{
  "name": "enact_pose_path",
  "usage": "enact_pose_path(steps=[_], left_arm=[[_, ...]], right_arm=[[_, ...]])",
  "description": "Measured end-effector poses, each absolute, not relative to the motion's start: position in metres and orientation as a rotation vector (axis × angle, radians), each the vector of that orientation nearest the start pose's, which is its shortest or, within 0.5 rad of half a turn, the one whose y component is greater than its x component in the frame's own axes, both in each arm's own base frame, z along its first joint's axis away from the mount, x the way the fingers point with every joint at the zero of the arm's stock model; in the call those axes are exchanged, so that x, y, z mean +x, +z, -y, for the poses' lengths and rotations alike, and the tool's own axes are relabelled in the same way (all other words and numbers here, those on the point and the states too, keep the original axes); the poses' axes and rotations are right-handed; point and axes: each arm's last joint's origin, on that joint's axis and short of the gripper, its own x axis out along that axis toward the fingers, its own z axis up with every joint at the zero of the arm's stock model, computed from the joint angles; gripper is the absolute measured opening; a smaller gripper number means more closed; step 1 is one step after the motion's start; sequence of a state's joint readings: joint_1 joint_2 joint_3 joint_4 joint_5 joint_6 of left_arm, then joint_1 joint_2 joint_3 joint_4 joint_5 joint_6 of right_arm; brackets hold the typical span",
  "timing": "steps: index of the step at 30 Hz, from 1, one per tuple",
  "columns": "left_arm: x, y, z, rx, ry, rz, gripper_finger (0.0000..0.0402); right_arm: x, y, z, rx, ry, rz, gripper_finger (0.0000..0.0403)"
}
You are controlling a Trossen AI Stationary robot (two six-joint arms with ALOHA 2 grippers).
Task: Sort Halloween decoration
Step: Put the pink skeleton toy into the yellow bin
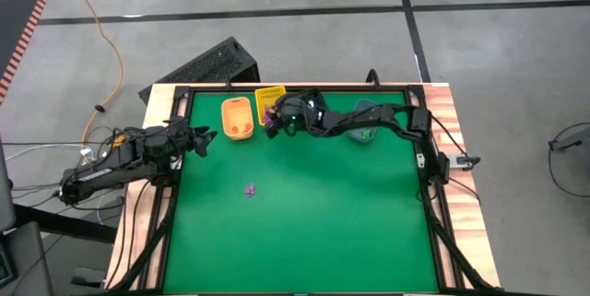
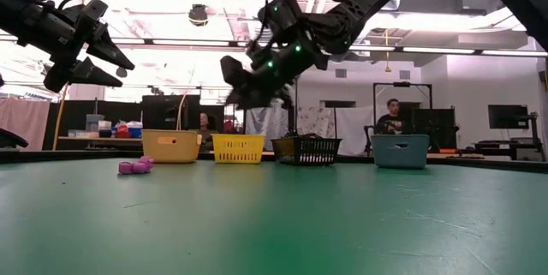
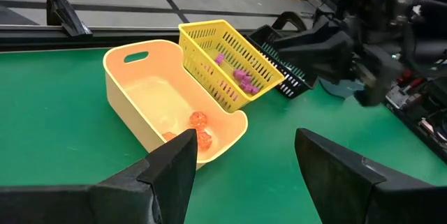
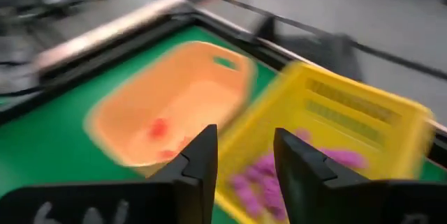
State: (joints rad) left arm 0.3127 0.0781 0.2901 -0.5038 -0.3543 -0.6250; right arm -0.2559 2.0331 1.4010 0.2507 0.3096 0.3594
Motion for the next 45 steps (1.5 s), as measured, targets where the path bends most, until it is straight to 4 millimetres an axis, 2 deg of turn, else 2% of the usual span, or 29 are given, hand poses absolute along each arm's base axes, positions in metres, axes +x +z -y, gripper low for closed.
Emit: enact_pose_path(steps=[3,7,13,18,24,30,36,40,45], left_arm=[[0.068,0.207,-0.033,-0.591,0.733,-0.080,0.0231],[0.068,0.207,-0.033,-0.591,0.733,-0.081,0.0231],[0.068,0.207,-0.032,-0.592,0.727,-0.083,0.0231],[0.068,0.207,-0.032,-0.592,0.726,-0.086,0.0231],[0.068,0.207,-0.032,-0.593,0.726,-0.086,0.0231],[0.068,0.207,-0.032,-0.605,0.728,-0.083,0.0231],[0.068,0.205,-0.032,-0.613,0.732,-0.092,0.0231],[0.067,0.205,-0.032,-0.613,0.735,-0.101,0.0231],[0.067,0.205,-0.032,-0.614,0.735,-0.100,0.0231]], right_arm=[[0.449,0.215,0.110,0.267,-0.471,-0.239,0.0142],[0.458,0.223,0.080,0.168,-0.286,-0.191,0.0149],[0.463,0.220,0.033,-0.064,-0.015,-0.247,0.0150],[0.463,0.214,0.009,-0.150,0.159,-0.295,0.0147],[0.466,0.204,-0.002,-0.189,0.198,-0.298,0.0144],[0.477,0.170,-0.016,-0.299,0.290,-0.362,0.0153],[0.487,0.170,-0.017,-0.319,0.281,-0.327,0.0154],[0.495,0.161,-0.011,-0.316,0.308,-0.343,0.0152],[0.502,0.157,-0.013,-0.341,0.330,-0.354,0.0152]])
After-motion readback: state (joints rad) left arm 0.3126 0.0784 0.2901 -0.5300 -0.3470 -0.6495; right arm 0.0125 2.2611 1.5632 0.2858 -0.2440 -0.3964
